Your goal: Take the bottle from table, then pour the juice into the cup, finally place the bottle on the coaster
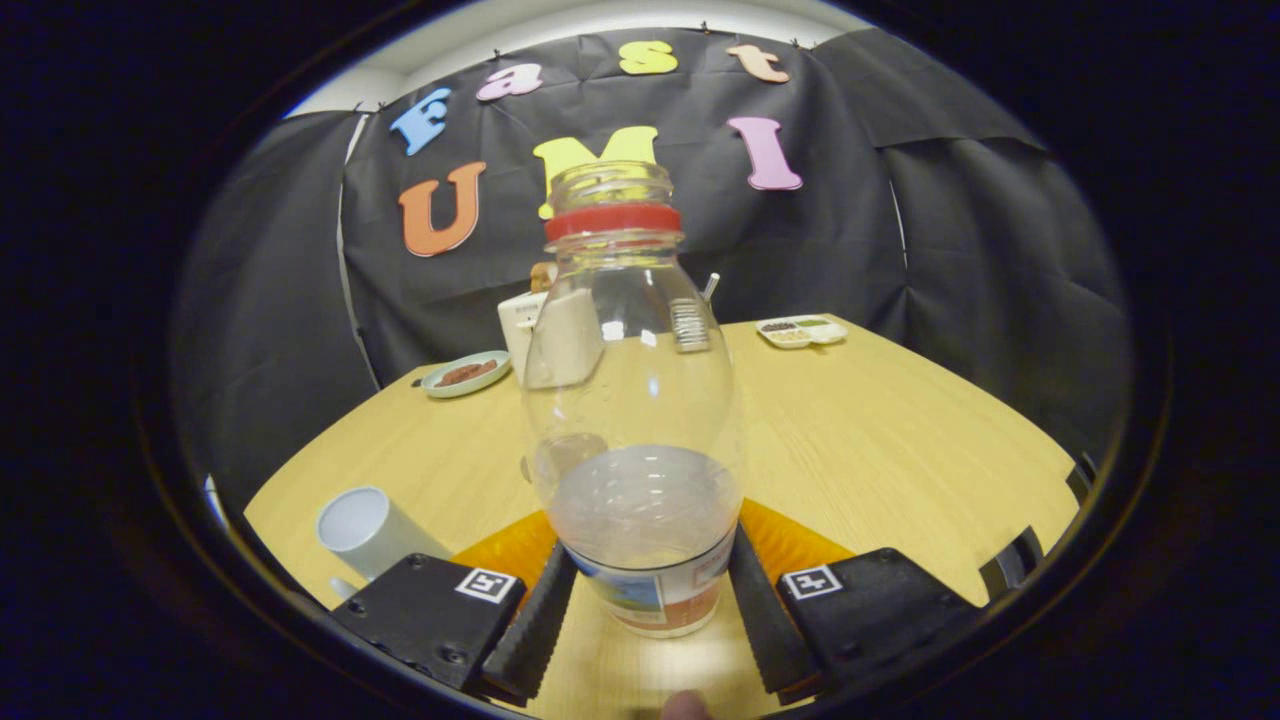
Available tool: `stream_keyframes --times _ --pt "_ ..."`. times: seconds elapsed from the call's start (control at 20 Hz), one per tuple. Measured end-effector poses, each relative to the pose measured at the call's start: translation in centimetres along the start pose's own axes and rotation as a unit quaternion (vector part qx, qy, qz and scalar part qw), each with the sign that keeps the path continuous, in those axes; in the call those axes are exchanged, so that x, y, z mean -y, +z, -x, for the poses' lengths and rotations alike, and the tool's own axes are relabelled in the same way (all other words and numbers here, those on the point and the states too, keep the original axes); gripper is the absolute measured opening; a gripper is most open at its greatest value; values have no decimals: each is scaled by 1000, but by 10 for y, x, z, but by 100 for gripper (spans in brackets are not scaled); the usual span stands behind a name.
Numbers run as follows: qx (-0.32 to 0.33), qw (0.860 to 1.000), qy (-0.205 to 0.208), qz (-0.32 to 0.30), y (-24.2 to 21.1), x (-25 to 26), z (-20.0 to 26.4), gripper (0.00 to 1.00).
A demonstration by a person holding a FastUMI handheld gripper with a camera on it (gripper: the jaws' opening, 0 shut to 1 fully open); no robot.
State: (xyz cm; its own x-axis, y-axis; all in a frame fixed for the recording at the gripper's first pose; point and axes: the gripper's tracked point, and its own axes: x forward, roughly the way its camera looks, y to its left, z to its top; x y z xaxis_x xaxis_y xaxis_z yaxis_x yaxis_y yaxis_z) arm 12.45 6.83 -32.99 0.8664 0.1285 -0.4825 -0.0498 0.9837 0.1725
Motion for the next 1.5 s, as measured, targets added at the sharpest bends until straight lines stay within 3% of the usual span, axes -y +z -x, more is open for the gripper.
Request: stream_keyframes --times 0.25,0.45,0.55,0.85,1.3,1.5 --pt "29 996 -4 82 26 -14 16 80" --pt "44 978 -33 200 42 -15 25 79" --pt "56 962 -56 260 51 -13 24 79" --pt "101 880 -117 450 69 -15 22 78" --pt "137 764 -157 611 58 -29 20 78" --pt "133 725 -153 658 49 -37 12 78"
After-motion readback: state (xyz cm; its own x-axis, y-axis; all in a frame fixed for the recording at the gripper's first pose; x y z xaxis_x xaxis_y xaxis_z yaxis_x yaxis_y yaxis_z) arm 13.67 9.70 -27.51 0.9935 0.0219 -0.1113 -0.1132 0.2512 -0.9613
